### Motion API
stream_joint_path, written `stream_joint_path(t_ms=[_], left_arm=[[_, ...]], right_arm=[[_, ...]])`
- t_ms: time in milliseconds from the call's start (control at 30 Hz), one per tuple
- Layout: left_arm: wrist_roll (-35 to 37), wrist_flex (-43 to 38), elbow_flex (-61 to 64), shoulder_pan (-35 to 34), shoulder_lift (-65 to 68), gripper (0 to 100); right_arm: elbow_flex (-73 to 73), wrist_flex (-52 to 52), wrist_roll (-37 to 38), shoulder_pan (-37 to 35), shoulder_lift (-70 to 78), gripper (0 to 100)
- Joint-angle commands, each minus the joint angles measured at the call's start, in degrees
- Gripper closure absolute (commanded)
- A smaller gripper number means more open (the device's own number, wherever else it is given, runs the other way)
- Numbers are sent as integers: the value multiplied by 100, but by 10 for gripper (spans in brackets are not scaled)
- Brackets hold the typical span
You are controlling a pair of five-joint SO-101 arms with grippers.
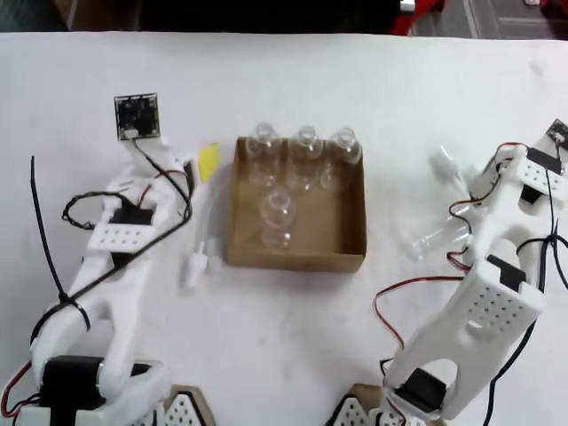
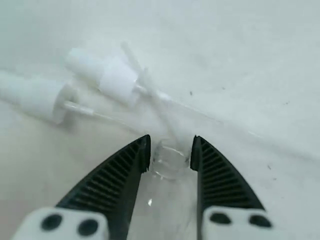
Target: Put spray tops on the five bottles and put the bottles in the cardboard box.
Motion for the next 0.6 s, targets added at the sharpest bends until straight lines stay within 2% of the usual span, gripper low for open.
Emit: stream_joint_path(t_ms=[0, 567], left_arm=[[-53, -167, -26, 66, -40, 714], [-62, -176, -26, 127, -40, 714]], right_arm=[[-237, -110, -114, -22, -4, 882], [-237, 171, -105, -22, -505, 878]])
